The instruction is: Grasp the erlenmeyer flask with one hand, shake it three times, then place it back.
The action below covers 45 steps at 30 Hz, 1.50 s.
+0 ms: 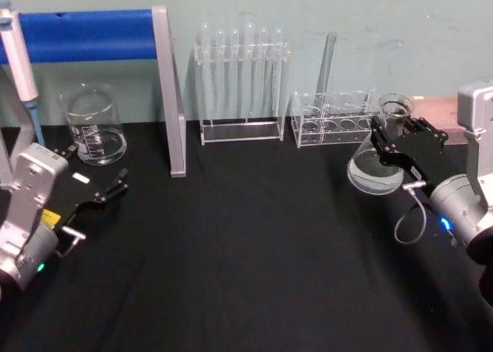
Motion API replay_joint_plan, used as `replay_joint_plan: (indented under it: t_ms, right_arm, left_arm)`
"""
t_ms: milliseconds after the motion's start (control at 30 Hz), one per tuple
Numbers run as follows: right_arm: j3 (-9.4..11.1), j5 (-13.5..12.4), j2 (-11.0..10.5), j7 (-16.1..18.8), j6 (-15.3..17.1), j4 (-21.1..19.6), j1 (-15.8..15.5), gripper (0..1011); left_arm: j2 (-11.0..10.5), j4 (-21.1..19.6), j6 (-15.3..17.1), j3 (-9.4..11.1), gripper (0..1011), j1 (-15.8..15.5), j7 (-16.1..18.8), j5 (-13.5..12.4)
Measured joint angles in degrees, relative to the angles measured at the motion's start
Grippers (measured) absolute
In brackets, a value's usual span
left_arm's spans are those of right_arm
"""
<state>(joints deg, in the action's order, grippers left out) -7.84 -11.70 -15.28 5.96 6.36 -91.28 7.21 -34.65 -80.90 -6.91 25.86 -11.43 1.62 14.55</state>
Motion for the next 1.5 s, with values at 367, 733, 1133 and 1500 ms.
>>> replay_joint_plan:
  t_ms: [367, 733, 1133, 1500]
  right_arm:
    - [-0.8, 1.2, 1.0, 3.1, -0.1, 0.3, 0.5, 457]
    - [-6.8, 0.4, 1.5, 11.1, -1.0, 2.3, 3.4, 457]
    - [-11.2, -1.7, 0.2, 15.2, -1.4, 3.5, 5.4, 456]
    - [-12.4, -4.1, -2.0, 17.8, -2.0, 4.6, 6.7, 456]
  left_arm:
    - [0.0, 0.0, 0.0, 0.0, 1001, 0.0, 0.0, 0.0]
    - [0.0, 0.0, 0.0, 0.0, 1001, 0.0, 0.0, 0.0]
    - [0.0, 0.0, 0.0, 0.0, 1002, 0.0, 0.0, 0.0]
    - [0.0, 0.0, 0.0, 0.0, 1001, 0.0, 0.0, 0.0]
